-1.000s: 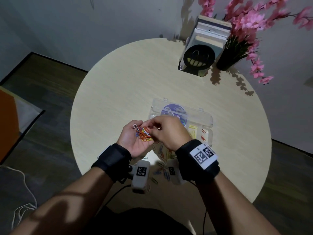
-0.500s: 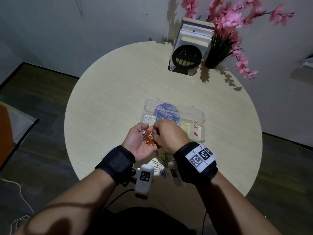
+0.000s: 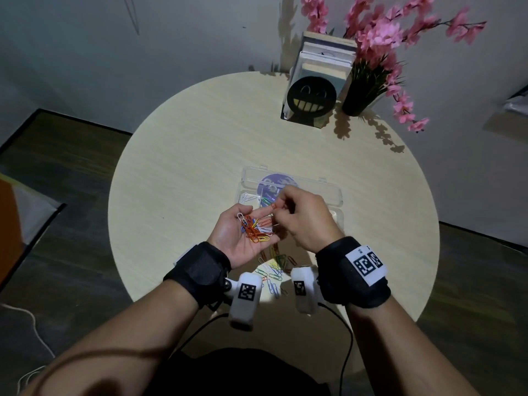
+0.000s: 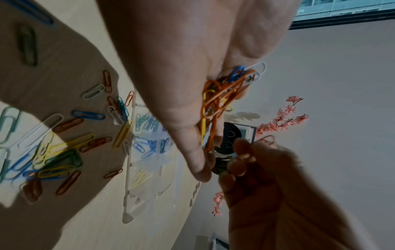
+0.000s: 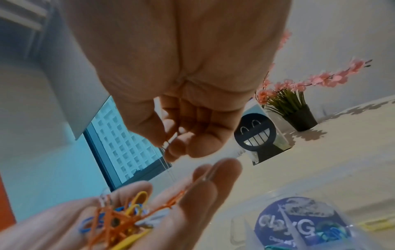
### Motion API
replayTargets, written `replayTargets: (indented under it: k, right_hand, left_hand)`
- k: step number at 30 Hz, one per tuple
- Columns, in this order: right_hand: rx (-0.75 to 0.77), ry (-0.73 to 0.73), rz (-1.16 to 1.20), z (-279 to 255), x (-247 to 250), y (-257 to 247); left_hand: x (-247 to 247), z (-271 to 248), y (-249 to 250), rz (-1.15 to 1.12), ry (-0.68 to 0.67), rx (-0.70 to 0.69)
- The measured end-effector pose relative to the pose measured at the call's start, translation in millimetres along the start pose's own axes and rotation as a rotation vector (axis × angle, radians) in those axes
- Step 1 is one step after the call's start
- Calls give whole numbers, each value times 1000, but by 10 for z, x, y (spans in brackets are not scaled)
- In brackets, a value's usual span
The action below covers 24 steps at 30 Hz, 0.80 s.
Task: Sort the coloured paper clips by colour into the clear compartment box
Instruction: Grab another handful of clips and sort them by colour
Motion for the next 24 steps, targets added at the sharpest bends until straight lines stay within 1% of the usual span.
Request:
replayTargets:
  k: [2,4,7,9,12,13,17,19,21,22,24]
  right_hand:
    - [14,-66,61,-49,-64,-56]
    - [41,-130,35,-112,-162,-118]
    - [105,-129,-87,-166,-265,-205]
    - [120,-127,-196,-185,-316,-269]
    - [66,-173,-263,-199,-384,-306]
    - [48,-179,-266,-199,-390,-321]
    - [5,-205,-277,-204,-439,-304]
    - [21,-148,-230,-213,-381,-302]
    - [43,-26,-121,-215,-255,-271]
    - [14,23,-37,-208,-200,-208]
    - [-63,57,161,-181,-134,-72]
  left_hand:
    - [4,34,-15,-8,-37,-15]
    - [-35,8,-28,5,-36,-15]
    - [-7,39,-48,-15,-7,-13]
    - [27,65,-51,-21,1,21]
    - [36,92,-67,-17,6,47]
    - [36,96,-69,-5,21,42]
    - [20,100,-48,26,-7,4]
    - [27,98,-39,21,-10,-7]
    - [8,87,-25,5,-13,-25]
    - [-7,88,-29,-11,-23,-28]
    - [-35,94,-45,-25,-49,-29]
Point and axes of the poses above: each hand's wrist, its own z-axis towards the middle knuckle, its own x-axis out of the back of the hand, y = z × x, the point moved 6 cm from there along z, towards the middle knuckle, and after that the axes turned 3 degrees about y, right-handed, at the moved point
